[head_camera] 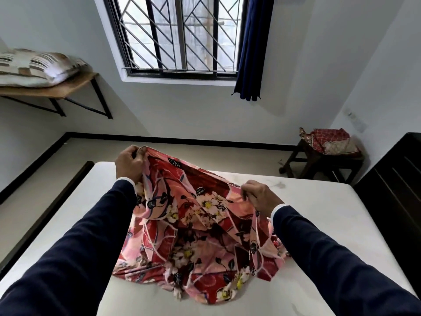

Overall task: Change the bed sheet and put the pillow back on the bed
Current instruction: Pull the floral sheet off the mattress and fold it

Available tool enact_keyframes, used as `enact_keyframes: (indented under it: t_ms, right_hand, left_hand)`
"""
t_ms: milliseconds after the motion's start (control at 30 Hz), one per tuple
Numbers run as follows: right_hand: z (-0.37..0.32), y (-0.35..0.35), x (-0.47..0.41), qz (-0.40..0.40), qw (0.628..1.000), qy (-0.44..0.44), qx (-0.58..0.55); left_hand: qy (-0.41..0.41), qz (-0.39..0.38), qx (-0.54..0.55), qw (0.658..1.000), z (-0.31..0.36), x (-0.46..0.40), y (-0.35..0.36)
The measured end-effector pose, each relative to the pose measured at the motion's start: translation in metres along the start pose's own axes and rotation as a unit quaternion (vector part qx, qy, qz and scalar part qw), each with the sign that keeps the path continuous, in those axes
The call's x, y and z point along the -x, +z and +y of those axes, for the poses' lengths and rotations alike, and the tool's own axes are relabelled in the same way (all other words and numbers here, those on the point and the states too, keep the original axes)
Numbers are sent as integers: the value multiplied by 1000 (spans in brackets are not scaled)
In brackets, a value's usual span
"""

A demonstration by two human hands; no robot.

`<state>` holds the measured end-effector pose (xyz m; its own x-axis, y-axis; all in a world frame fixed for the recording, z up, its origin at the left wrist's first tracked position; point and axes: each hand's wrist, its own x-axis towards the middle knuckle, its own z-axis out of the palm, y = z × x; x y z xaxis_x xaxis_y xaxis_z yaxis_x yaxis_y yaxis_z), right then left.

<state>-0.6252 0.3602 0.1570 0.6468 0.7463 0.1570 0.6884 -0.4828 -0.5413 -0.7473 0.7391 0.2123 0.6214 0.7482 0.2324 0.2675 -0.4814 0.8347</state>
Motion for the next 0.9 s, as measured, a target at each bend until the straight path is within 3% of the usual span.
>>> enact_keyframes:
  t_ms: [100, 300, 467, 633, 767, 900]
  right_hand:
    - [9, -3, -6, -30, 999, 26, 19]
    - [18, 2, -12, -5, 997, 73, 39]
    - [3, -22, -16, 63, 994, -52, 69]
    - [-10, -56, -49, 140, 950, -201, 192]
    - [-26, -79, -77, 142, 938, -219, 228]
    - [-36, -96, -91, 89, 946, -199, 239]
  left_hand:
    - [5, -2, -3, 1000, -4, 0, 1]
    - [21, -5, 29, 999, 2, 10, 14]
    - [-6, 10, 50, 999, -13, 3, 6]
    - [-67, 32, 120, 990, -18, 4, 8]
    - [-29, -18, 199, 979, 1, 18, 19]
    - [-20, -31, 210, 977, 0, 31, 26]
